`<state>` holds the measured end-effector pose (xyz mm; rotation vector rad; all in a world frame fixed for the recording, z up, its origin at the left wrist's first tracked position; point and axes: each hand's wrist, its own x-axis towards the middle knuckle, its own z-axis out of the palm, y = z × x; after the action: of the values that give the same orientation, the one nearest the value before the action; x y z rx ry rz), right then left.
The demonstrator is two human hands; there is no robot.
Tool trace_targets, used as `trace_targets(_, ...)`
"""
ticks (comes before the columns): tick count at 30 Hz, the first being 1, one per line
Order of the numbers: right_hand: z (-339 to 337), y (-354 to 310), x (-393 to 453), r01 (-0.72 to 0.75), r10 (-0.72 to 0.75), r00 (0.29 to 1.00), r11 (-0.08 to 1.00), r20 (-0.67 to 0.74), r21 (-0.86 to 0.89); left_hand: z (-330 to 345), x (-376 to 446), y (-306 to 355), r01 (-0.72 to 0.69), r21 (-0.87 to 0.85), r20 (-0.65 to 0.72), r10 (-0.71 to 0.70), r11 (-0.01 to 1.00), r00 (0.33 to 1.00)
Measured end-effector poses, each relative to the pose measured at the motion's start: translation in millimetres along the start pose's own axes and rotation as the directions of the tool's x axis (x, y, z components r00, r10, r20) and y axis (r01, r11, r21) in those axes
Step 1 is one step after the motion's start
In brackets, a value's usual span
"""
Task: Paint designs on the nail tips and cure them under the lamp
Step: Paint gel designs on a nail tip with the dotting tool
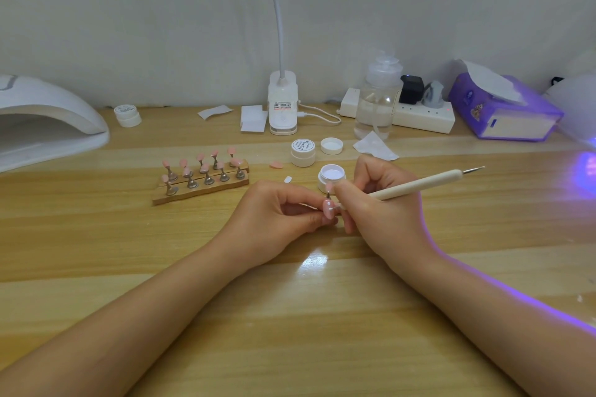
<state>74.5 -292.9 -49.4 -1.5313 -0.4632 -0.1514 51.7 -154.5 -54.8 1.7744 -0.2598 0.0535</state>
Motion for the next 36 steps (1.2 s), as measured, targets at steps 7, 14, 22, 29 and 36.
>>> trace_targets(7, -0.8, -0.5, -0.1, 0.004, -0.004, 0.999, 1.0, -0.035, 0.015, 0.0, 0.1, -1.0, 0.006, 0.006, -0.014, -0.005, 1.0, 1.0)
trace_targets(14, -1.5, -1.1, 0.8, 0.006, -0.003, 0.999, 0.998, -0.055, 0.056, 0.9, 0.3, 0.0, 0.013, -0.005, -0.024, -0.013, 1.0, 1.0)
trace_targets(22, -2.7, 0.6, 0.6, 0.015, -0.013, 1.0, 0.998, -0.027, 0.054, 0.3, 0.1, 0.1, 0.021, -0.008, -0.021, -0.021, 1.0, 1.0)
trace_targets(29, -1.6, 1.0, -0.4, 0.027, -0.027, 1.0, 1.0, 0.007, 0.015, 0.9, -1.1, 3.1, 0.027, -0.032, -0.012, -0.028, 0.999, 1.0)
trace_targets(36, -1.2, 1.3, -0.3, 0.034, -0.034, 0.999, 0.999, 0.02, 0.007, 0.8, -1.3, 4.1, 0.029, -0.026, -0.011, -0.03, 0.999, 1.0)
